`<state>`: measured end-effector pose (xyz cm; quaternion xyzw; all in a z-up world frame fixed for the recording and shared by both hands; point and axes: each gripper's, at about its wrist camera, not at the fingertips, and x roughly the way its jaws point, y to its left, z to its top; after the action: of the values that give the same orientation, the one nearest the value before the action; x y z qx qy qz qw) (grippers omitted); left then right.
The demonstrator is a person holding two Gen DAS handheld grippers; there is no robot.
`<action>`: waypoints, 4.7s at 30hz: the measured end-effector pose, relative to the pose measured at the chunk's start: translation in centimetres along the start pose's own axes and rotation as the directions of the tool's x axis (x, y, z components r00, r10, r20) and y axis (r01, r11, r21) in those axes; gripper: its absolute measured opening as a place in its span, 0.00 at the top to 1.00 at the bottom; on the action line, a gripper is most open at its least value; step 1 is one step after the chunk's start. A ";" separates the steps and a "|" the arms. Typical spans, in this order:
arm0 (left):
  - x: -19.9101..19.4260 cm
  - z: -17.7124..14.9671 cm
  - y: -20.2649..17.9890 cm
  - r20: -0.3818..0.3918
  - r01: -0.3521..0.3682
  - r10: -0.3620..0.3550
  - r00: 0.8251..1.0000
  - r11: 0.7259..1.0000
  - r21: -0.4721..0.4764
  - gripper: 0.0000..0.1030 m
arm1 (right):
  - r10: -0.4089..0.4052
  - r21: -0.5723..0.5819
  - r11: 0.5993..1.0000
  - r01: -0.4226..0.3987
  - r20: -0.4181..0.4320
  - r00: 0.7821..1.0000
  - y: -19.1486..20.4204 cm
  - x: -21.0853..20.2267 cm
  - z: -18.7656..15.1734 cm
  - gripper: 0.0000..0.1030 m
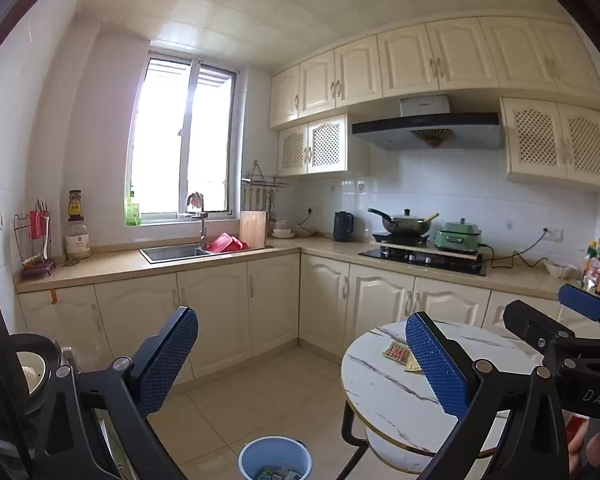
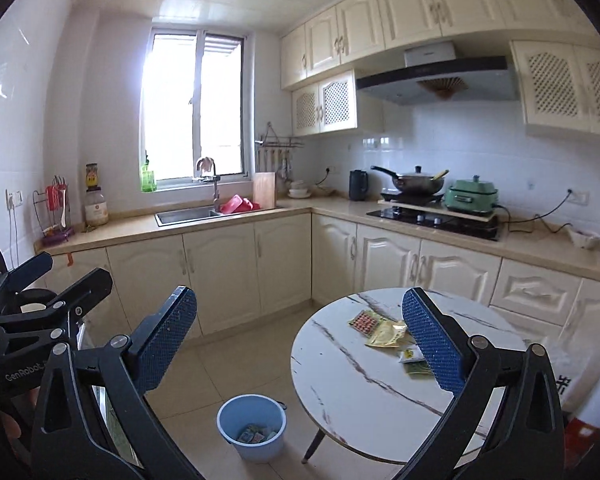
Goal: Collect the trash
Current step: 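Move both tools back toward the table, then grasp the yellow sauce packet with the left gripper while the right gripper grasps the white packet, then carry both packets over the blue bucket and open both grippers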
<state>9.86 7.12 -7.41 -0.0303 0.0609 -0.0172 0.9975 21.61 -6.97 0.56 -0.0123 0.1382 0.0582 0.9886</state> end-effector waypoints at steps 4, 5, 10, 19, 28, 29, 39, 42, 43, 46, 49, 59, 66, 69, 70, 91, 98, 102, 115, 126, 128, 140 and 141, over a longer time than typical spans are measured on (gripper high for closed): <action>-3.9 -1.7 1.3 0.036 0.037 -0.038 0.999 0.999 0.017 0.01 | -0.029 0.002 1.000 0.029 0.039 0.999 -0.9 -2.8 0.6 0.00; -5.3 -1.9 1.5 0.044 0.035 -0.036 0.998 0.999 0.021 0.01 | -0.041 -0.002 0.999 0.041 0.049 0.998 -1.0 -3.3 0.7 0.00; -6.3 -3.3 2.8 0.056 0.053 -0.054 0.997 0.998 0.025 0.01 | -0.063 0.010 0.998 0.063 0.068 0.996 -1.8 -4.7 0.9 0.00; -4.8 -2.3 1.8 0.034 0.058 -0.060 0.998 0.997 0.047 0.01 | -0.085 0.019 0.996 0.084 0.058 0.995 -2.7 -4.9 0.5 0.00; -2.0 -0.3 0.8 0.003 0.065 -0.065 0.998 0.996 0.056 0.01 | -0.106 0.035 0.994 0.105 0.039 0.994 -3.5 -4.2 -0.2 0.00; -1.5 -0.4 0.8 -0.007 0.064 -0.063 0.998 0.996 0.057 0.01 | -0.110 0.035 0.993 0.109 0.035 0.993 -3.7 -4.0 -0.4 0.00; 7.3 -1.1 1.0 -0.194 0.053 -0.045 0.980 0.998 0.040 0.01 | -0.154 0.088 0.983 0.162 -0.089 0.984 -9.9 1.3 -3.1 0.00; 10.7 -1.3 -0.1 -0.262 0.062 -0.048 0.964 0.997 0.047 0.01 | -0.179 0.094 0.976 0.196 -0.165 0.970 -13.0 4.4 -4.9 0.00; 11.8 -1.4 -0.5 -0.281 0.066 -0.049 0.959 0.997 0.051 0.01 | -0.187 0.095 0.974 0.207 -0.188 0.964 -14.0 5.4 -5.5 0.00; 15.3 -1.1 -2.0 -0.342 0.100 -0.072 0.937 0.993 0.063 0.01 | -0.205 0.101 0.966 0.239 -0.267 0.942 -17.0 8.9 -7.8 0.00; 18.9 -1.2 -3.5 -0.392 0.123 -0.088 0.916 0.990 0.065 0.01 | -0.196 0.095 0.965 0.245 -0.359 0.913 -19.5 13.3 -10.3 0.00; 31.9 -1.4 -5.9 -0.525 0.186 -0.141 0.840 0.982 0.034 0.01 | -0.078 0.037 0.992 0.120 -0.572 0.817 -21.4 29.1 -15.4 0.00; 38.0 -2.4 -6.1 -0.558 0.200 -0.142 0.817 0.979 0.044 0.01 | -0.055 -0.001 0.997 0.071 -0.642 0.765 -22.4 35.8 -17.9 0.09; 40.0 -2.9 -6.9 -0.567 0.215 -0.153 0.810 0.976 0.044 0.01 | -0.032 0.015 0.998 0.056 -0.656 0.754 -23.2 36.6 -18.5 0.32; 40.7 -3.0 -7.2 -0.571 0.222 -0.158 0.806 0.974 0.044 0.01 | -0.044 -0.002 0.998 0.055 -0.648 0.761 -23.3 36.5 -18.6 0.38; 54.9 -9.5 -21.6 -0.717 0.379 -0.213 0.664 0.922 0.078 0.12 | 0.085 0.133 0.991 -0.013 -0.552 0.830 -30.3 32.9 -17.2 0.94; 56.4 -10.8 -24.1 -0.717 0.407 -0.226 0.660 0.909 0.088 0.28 | 0.129 0.177 0.983 -0.042 -0.516 0.847 -30.6 32.5 -16.7 0.94; 55.7 -10.5 -24.0 -0.698 0.430 -0.233 0.677 0.895 0.118 0.51 | 0.141 0.191 0.980 -0.049 -0.509 0.849 -30.5 32.4 -16.8 0.94; 50.4 -8.9 -22.7 -0.659 0.532 -0.391 0.643 0.846 0.018 0.92 | 0.127 0.183 0.982 -0.042 -0.487 0.864 -29.3 30.2 -15.3 0.95; 44.0 -5.1 -18.1 -0.585 0.578 -0.503 0.636 0.813 -0.070 0.94 | 0.113 0.146 0.988 -0.052 -0.446 0.888 -25.7 26.5 -11.8 0.95; 42.7 -4.7 -16.7 -0.573 0.579 -0.510 0.641 0.812 -0.076 0.94 | 0.119 0.144 0.988 -0.061 -0.442 0.889 -24.7 26.1 -11.3 0.95; 36.6 -1.9 2.4 -0.514 0.423 -0.419 0.749 0.899 -0.117 0.94 | 0.266 0.079 0.963 -0.257 -0.431 0.863 -10.2 28.5 -9.0 0.95; 36.4 -2.2 4.2 -0.516 0.399 -0.403 0.756 0.908 -0.125 0.94 | 0.290 0.078 0.955 -0.285 -0.438 0.851 -8.3 29.2 -9.1 0.95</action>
<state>45.86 9.81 -14.20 -0.0403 0.3264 -0.2377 0.9140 48.03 -12.28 -16.16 0.0006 0.3608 0.2002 0.9109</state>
